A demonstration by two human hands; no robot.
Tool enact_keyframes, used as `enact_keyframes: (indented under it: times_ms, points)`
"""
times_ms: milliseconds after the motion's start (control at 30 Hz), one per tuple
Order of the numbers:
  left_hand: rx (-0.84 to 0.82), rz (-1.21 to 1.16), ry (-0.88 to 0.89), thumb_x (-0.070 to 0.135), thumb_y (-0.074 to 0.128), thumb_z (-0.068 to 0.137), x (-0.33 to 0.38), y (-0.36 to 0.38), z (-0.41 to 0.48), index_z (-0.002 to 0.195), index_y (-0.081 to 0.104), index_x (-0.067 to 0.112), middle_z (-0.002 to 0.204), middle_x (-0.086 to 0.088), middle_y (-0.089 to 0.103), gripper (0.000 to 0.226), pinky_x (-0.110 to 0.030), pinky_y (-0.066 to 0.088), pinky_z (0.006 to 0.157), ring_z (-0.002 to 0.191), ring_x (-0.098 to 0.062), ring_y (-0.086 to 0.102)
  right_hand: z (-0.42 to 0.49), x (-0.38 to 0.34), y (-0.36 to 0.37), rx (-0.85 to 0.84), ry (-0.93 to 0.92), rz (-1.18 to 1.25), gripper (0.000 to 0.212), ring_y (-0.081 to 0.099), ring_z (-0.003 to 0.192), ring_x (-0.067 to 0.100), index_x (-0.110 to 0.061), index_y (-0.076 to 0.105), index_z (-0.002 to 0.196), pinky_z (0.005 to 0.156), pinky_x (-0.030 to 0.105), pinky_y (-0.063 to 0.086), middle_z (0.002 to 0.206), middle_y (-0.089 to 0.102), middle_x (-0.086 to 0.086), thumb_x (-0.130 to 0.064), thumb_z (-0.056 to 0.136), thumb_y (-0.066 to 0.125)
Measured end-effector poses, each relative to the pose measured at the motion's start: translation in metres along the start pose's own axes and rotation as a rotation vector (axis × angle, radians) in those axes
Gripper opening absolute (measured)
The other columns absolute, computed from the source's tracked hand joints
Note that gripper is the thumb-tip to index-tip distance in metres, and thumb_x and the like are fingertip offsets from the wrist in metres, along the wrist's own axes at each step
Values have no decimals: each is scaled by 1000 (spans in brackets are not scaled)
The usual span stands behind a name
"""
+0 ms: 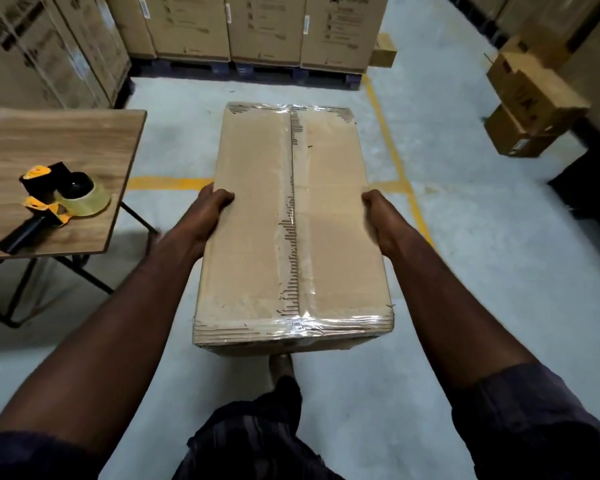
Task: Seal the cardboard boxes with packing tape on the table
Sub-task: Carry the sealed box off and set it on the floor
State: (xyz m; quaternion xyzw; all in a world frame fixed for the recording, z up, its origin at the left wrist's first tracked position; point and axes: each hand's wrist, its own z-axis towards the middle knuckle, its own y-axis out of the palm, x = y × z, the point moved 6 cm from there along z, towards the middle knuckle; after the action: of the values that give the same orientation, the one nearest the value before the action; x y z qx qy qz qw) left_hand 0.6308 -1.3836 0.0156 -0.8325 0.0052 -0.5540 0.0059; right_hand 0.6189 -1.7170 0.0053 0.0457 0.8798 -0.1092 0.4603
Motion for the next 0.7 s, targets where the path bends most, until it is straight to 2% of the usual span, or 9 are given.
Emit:
enact_keyframes:
  times_ms: [33,133,233,300,433,567,700]
  points:
    - [-21,3,5,22,47,97,0,11,16,134,52,16,114,-13,69,38,-31,58,61,83,-22,69,17,-5,-6,-6,1,-8,36,66,76,24,-19,64,100,72,31,52,83,68,5,-46,96,41]
    - [-32,17,5,19,46,96,8,40,57,129,58,16,111,-9,72,36,-30,58,63,83,-19,70,68,-21,-20,-49,-9,-16,62,72,98,25,-17,63,123,91,42,57,111,74,6,-61,79,57]
    - [-14,36,-45,35,55,83,8,57,105,130,60,28,118,-4,72,47,-44,61,82,99,-26,72,103,-40,-30,-56,-37,-15,53,70,90,19,-14,63,121,82,36,57,105,73,3,-54,86,61]
    - [-6,74,-81,47,59,76,-5,61,149,129,59,40,124,-1,69,54,-52,58,91,104,-25,71,134,-46,-38,-20,-33,-41,60,72,97,24,-11,57,127,76,34,59,113,73,9,-51,83,61]
    - [112,214,-122,56,52,83,3,94,182,142,46,48,135,-1,46,59,-36,49,98,111,-20,57,189,-46,-54,-30,-33,-32,45,71,103,29,-5,57,132,71,29,57,119,71,16,-32,96,60]
    - [156,312,-165,73,52,68,-7,122,227,143,40,52,139,-8,44,80,-42,49,105,121,-27,55,235,-46,-74,-43,-20,-27,36,72,92,21,-5,60,128,68,24,56,115,73,14,-22,96,64]
    - [168,316,-200,80,59,64,-27,158,274,141,41,52,137,-4,48,85,-43,49,105,122,-26,56,293,-45,-99,-71,-21,-49,37,71,96,16,-5,60,132,72,22,56,118,72,10,-20,98,63]
